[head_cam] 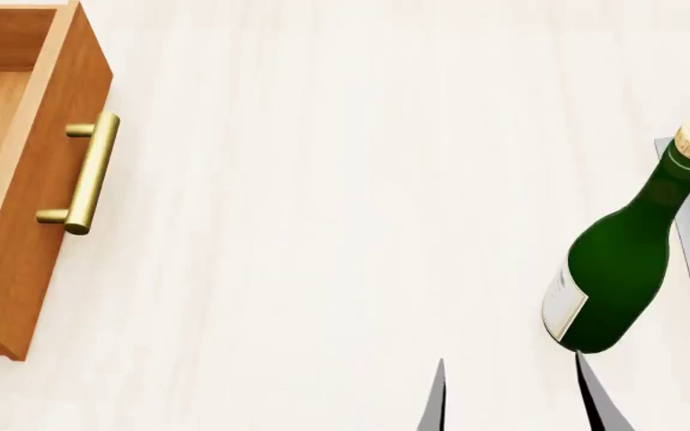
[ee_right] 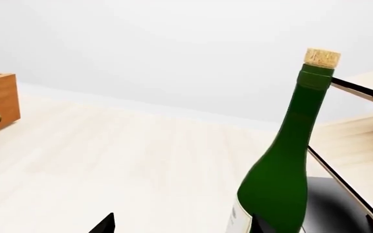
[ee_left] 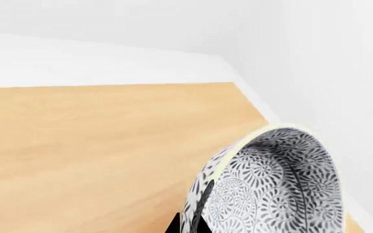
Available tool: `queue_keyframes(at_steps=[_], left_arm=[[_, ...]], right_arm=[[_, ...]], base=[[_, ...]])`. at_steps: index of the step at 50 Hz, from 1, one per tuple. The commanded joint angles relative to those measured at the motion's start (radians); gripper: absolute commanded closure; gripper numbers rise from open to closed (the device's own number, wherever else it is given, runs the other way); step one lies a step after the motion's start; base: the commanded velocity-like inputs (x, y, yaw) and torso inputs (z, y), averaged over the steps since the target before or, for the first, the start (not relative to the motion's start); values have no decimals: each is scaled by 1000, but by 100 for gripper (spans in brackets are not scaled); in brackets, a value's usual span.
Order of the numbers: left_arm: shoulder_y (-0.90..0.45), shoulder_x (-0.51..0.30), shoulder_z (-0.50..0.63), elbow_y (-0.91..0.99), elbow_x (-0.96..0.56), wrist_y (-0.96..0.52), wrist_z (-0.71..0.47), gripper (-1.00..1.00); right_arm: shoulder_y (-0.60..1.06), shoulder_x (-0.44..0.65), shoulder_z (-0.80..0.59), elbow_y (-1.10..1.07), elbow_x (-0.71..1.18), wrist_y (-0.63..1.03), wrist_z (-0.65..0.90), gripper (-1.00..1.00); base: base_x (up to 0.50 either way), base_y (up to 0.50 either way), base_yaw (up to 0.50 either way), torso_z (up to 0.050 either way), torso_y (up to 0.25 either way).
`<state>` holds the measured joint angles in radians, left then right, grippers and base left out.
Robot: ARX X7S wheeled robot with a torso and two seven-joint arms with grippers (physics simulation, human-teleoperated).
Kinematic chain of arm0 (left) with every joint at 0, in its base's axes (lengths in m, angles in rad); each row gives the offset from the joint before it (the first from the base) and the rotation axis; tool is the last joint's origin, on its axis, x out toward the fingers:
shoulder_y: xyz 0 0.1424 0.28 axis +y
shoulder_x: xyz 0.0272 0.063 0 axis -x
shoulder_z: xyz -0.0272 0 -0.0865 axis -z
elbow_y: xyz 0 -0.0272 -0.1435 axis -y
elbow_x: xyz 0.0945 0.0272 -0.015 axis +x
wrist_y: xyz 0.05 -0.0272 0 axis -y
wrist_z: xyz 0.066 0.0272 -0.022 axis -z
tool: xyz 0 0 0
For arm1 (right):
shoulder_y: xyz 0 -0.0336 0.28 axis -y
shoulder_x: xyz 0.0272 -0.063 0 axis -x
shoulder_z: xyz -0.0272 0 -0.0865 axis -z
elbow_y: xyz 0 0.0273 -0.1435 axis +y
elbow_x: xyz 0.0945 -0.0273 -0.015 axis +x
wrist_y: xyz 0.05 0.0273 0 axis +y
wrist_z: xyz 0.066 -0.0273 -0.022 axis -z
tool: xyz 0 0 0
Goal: Put the bowl on top of the cabinet.
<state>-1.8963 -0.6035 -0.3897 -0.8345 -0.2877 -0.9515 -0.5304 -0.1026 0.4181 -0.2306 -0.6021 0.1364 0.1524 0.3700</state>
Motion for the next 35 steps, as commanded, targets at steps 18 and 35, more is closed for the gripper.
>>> queue_keyframes(at_steps=[18, 35], left_arm=[[89, 52, -271, -14, -112, -13, -88, 100], [34, 48, -222, -73, -86, 7, -82, -100]], right_arm=[[14, -8, -5, -16, -43, 43, -8, -100], [15, -4, -8, -17, -39, 45, -5, -100]], base=[[0, 0, 0, 0, -2], [0, 0, 0, 0, -4]])
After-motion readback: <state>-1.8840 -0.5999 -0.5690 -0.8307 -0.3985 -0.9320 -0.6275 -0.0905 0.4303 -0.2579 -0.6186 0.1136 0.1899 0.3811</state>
